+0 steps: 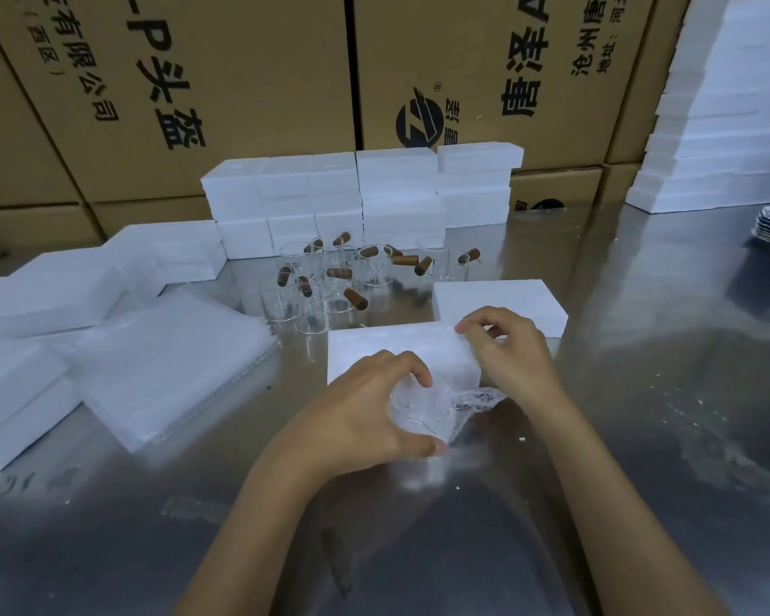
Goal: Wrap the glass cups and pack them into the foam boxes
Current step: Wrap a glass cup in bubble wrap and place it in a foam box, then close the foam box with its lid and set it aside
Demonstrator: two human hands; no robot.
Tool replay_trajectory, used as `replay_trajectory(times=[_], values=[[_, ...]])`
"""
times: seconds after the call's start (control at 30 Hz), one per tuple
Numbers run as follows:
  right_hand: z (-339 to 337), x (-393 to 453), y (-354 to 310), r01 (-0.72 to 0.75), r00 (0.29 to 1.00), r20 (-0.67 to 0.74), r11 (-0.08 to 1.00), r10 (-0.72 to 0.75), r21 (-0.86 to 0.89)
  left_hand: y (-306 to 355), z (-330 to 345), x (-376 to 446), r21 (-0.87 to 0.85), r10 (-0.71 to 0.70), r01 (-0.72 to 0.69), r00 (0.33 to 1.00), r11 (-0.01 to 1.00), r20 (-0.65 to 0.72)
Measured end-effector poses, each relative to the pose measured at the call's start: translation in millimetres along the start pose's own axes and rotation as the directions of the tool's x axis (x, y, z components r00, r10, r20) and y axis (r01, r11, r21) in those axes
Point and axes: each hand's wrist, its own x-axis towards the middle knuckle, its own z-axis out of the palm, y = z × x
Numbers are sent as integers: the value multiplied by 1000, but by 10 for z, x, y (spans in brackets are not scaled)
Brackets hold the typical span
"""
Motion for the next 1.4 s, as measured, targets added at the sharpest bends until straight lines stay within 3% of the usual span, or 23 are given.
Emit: replay_trajectory(times=[0.13,0.27,0.37,0.47,0.8,0.97,1.07,1.13,1.17,1.23,1.3,1.33,1.4], values=[[7,-31,28,51,983,177,997,-39,-61,-9,-12,-14,-43,23,-28,994,999,-110],[-19,-36,30,60,978,204,997,-50,-46,-123,-233,-37,-285,-49,-26,967,958,-251],[-26,-52,3,35,972,232,999,-29,-23,-232,-352,-28,-425,-117,-74,905,902,-408],[-18,-71,-16,40,967,254,998,-25,-54,-329,-302,14,-398,-199,-32,827,917,-525],[-12,-90,-59,35,957,290,992,1,-120,-534,-112,127,-145,-191,144,897,979,-399],[-3,-90,-45,40,961,277,995,-14,-90,-584,-116,136,-203,-227,163,912,965,-343],[20,-64,-12,85,993,88,993,-78,-85,-612,-109,138,-236,-238,167,918,957,-317],[-50,43,41,62,994,-81,984,-76,-165,-630,-107,138,-255,-234,159,925,954,-298],[-115,148,74,24,994,-96,970,-49,-241,-643,-109,138,-267,-227,149,930,952,-289],[-274,440,132,-50,996,43,884,78,-464,-664,-115,148,-303,-208,125,943,945,-260],[-416,767,188,2,960,200,714,194,-701,-685,-112,156,-344,-192,104,953,933,-232],[-464,905,216,58,939,260,641,226,-766,-694,-110,158,-358,-187,98,957,929,-223],[-518,1076,252,115,891,349,600,289,-791,-719,-104,163,-376,-182,94,961,922,-207]])
